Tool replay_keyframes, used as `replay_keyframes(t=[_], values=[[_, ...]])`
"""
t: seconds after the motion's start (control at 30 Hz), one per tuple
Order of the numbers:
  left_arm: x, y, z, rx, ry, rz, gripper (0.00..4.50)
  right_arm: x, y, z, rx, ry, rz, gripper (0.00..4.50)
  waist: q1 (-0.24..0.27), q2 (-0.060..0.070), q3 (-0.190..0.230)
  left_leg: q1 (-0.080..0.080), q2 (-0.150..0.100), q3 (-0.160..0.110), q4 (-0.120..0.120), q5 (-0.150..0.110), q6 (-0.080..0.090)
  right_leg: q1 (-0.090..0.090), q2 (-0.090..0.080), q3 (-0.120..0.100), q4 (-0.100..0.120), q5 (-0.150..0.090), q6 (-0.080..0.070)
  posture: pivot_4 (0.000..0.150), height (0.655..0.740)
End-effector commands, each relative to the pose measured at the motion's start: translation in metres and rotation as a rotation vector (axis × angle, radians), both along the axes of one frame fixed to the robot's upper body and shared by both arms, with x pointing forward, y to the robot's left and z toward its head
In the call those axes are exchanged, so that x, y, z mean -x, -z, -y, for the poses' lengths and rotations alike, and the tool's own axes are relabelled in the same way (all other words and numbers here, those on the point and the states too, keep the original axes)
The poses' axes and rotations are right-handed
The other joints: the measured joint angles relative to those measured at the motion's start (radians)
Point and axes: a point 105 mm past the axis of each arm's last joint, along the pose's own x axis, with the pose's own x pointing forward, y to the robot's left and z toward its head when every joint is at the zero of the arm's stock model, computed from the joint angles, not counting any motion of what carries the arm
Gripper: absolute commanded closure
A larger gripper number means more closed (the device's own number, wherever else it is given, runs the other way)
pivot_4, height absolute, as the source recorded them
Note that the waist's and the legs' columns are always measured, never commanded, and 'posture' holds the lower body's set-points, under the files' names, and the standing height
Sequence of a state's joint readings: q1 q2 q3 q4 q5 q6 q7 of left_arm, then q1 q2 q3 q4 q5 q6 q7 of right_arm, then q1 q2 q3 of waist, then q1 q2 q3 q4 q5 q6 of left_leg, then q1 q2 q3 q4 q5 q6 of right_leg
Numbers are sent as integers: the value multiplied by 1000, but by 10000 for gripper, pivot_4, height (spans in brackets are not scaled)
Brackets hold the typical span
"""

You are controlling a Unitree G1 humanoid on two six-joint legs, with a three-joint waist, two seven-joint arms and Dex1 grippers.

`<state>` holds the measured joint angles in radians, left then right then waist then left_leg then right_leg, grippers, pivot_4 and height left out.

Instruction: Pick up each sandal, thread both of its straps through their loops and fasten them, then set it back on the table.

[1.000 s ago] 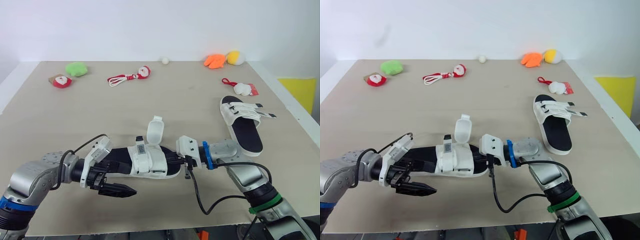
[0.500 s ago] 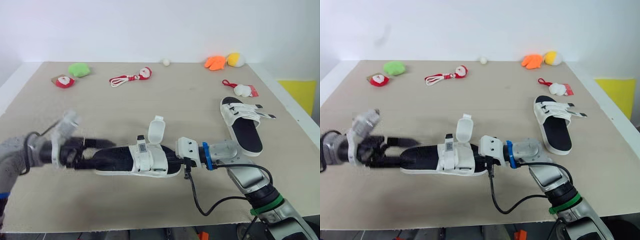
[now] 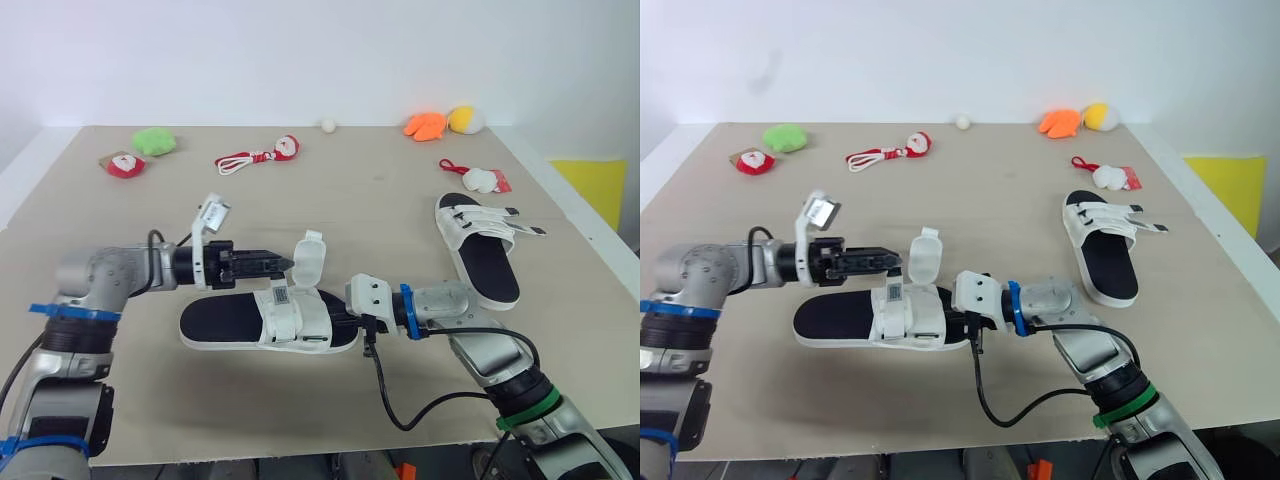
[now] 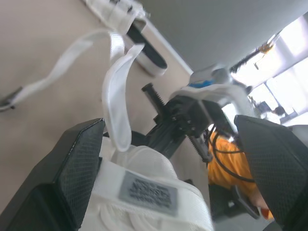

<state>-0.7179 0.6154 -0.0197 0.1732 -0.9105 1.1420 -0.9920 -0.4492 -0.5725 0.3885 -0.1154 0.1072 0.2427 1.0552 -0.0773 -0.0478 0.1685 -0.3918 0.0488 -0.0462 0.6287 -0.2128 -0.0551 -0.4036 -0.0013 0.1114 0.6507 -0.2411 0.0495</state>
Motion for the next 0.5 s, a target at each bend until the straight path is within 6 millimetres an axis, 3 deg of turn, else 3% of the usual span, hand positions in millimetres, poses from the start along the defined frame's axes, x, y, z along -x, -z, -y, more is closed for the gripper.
replay_keyframes(t=[0.03, 0.2, 0.5], values=[[-17, -7, 5, 3, -30, 55, 338, 0, 31, 13, 97, 73, -90, 45000, 1, 0, 0, 0, 0, 0, 0, 0, 0, 0, 0, 0, 0, 0, 0, 1500, 7400], [-30, -2, 18, 10, -22, 42, 338, 0, 31, 13, 92, 81, -88, 45000, 0, 0, 0, 0, 0, 0, 0, 0, 0, 0, 0, 0, 0, 0, 0, 1500, 7400], [-47, -15, 39, 193, -21, -142, 338, -1, 31, 13, 91, 86, -85, 45000, -3, 1, 0, 0, 0, 0, 1, 1, 1, 0, 0, 0, 0, 1, 1, 1500, 7400]])
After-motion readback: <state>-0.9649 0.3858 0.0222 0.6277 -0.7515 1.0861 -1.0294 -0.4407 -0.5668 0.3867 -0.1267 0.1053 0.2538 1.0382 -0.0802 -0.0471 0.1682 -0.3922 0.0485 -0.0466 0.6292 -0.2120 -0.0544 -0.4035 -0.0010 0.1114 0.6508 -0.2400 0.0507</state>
